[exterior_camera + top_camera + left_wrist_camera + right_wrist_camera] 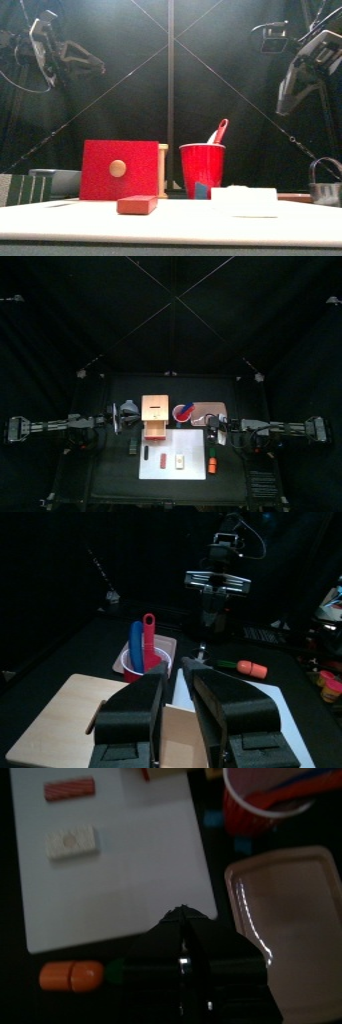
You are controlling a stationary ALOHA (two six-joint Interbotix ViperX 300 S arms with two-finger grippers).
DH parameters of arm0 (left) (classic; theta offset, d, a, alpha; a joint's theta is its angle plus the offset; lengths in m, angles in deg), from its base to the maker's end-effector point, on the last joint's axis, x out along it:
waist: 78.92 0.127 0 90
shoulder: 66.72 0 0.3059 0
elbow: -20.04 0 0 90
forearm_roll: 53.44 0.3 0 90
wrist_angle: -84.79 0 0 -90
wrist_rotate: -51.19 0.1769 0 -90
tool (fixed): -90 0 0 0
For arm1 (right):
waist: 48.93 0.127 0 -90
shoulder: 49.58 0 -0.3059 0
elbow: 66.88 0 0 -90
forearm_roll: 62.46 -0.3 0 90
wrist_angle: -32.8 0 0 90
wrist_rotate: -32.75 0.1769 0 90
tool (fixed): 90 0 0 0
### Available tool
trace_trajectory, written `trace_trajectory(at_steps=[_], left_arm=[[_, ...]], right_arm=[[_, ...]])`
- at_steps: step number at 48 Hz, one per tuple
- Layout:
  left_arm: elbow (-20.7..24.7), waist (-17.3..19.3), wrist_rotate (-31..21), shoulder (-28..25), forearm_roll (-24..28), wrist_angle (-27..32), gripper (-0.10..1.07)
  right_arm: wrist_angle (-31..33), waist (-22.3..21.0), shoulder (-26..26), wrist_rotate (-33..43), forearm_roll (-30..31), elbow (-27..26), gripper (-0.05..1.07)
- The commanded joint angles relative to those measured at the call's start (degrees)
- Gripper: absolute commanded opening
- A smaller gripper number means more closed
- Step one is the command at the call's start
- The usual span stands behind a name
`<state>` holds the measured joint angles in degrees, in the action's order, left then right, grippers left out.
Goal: Grab cookie cutter
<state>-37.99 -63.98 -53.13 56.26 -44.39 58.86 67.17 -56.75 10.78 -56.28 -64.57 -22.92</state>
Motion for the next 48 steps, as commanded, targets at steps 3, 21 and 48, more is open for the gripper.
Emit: trace_trajectory(at_steps=[3,21,48], left_arm=[[1.58,0.18,0.18,0.00,0.26,-0.18,0.63],[1.14,0.79,0.18,-0.09,0.62,-0.18,0.63],[1.05,1.93,0.18,0.00,0.44,-0.18,0.63]], right_arm=[[4.83,0.44,0.35,-0.09,1.14,-1.23,0.37],[8.17,3.60,4.48,-0.79,1.76,0.35,0.82],[7.29,5.27,9.67,-0.09,8.53,3.08,0.81]])
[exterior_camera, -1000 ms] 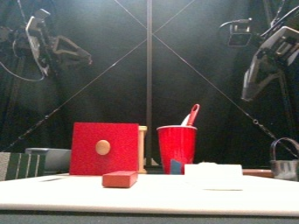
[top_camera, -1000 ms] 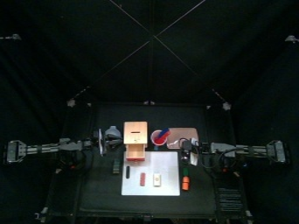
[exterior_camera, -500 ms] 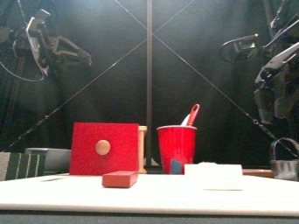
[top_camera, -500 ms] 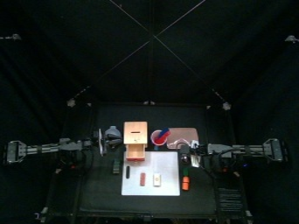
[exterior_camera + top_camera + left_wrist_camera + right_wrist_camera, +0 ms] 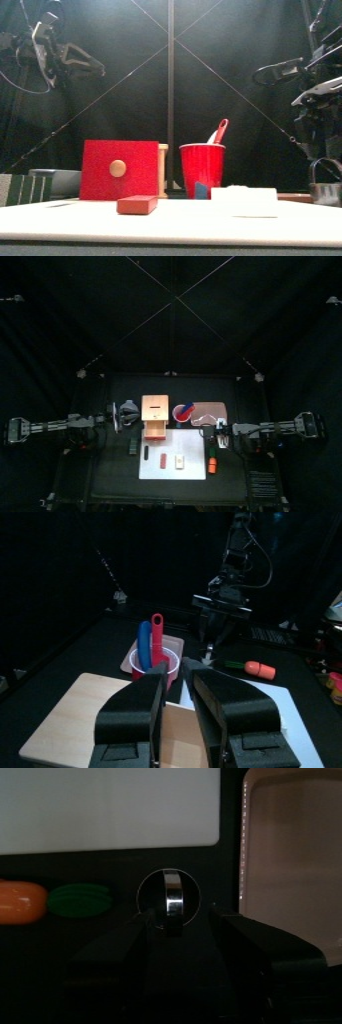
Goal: Grab cookie cutter
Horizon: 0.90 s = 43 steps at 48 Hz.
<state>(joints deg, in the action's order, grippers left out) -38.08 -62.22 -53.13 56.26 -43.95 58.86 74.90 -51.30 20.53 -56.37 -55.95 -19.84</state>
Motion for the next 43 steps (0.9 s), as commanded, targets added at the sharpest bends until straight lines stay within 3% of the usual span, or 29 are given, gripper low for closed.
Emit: trace_trajectory(at_steps=[1,17,29,43], left_arm=[[1.14,0.18,0.18,0.00,0.00,-0.18,0.63],[0.79,0.79,0.18,-0.09,-0.09,-0.18,0.63],[0.53,0.79,0.09,0.00,-0.09,-0.18,0.63],[0.53,0.88,0.18,0.00,-0.09,-0.18,0.63]], right_arm=[[-0.44,-0.26,-0.09,0.00,-0.18,0.18,0.81],[-5.45,-0.35,0.79,-0.09,-0.79,1.14,0.67],[-5.45,-0.53,5.10,-0.53,-0.79,0.97,0.59],[1.14,0.00,2.81,-0.18,-1.41,-2.90,0.50]])
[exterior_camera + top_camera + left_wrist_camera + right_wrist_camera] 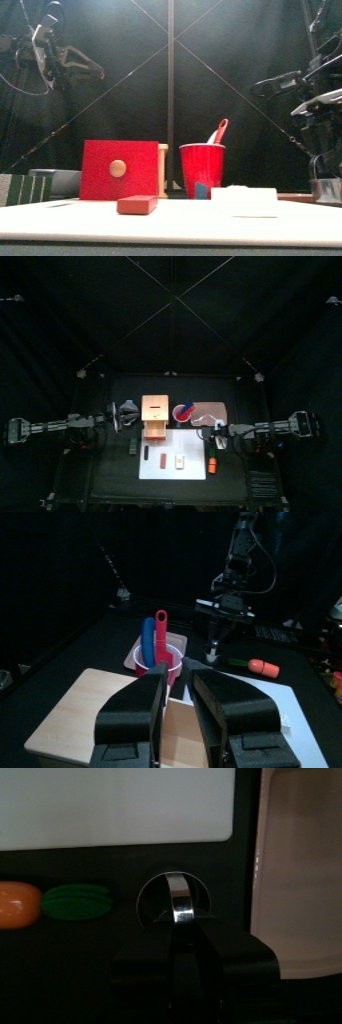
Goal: Grab cookie cutter
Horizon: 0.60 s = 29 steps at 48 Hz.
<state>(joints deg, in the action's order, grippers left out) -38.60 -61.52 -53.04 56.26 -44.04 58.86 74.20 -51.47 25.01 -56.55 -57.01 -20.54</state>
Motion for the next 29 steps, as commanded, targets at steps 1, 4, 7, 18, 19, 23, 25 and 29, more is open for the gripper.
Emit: trace_trajectory(at_steps=[1,4,7,18,19,23,25,29], left_arm=[[0.97,0.18,0.09,0.00,0.00,-0.18,0.63],[0.97,0.26,0.09,-0.09,0.00,-0.18,0.63],[0.88,0.26,0.00,-0.09,0.00,-0.18,0.63],[0.79,0.70,0.09,0.00,0.00,-0.18,0.63],[0.88,0.88,0.09,0.00,0.00,-0.18,0.63],[0.97,1.85,0.09,-0.09,0.00,-0.18,0.63],[1.05,2.55,0.09,-0.09,0.09,-0.18,0.63],[1.23,3.78,0.09,-0.18,0.18,-0.18,0.63]], right_arm=[[2.29,0.18,-1.85,0.00,-0.35,-2.55,0.50],[3.25,0.18,-2.46,0.00,-0.35,-3.34,0.49],[3.69,0.18,-2.99,0.09,-0.26,-4.13,0.48],[3.08,0.00,-2.72,0.09,0.88,-9.32,0.48],[2.81,0.09,-2.55,0.09,1.05,-9.93,0.48],[1.85,-0.09,-1.14,0.09,2.11,-12.83,0.48],[1.58,-0.09,-0.26,0.18,2.37,-14.24,0.48],[1.67,-0.35,1.85,0.18,2.64,-17.23,0.48]])
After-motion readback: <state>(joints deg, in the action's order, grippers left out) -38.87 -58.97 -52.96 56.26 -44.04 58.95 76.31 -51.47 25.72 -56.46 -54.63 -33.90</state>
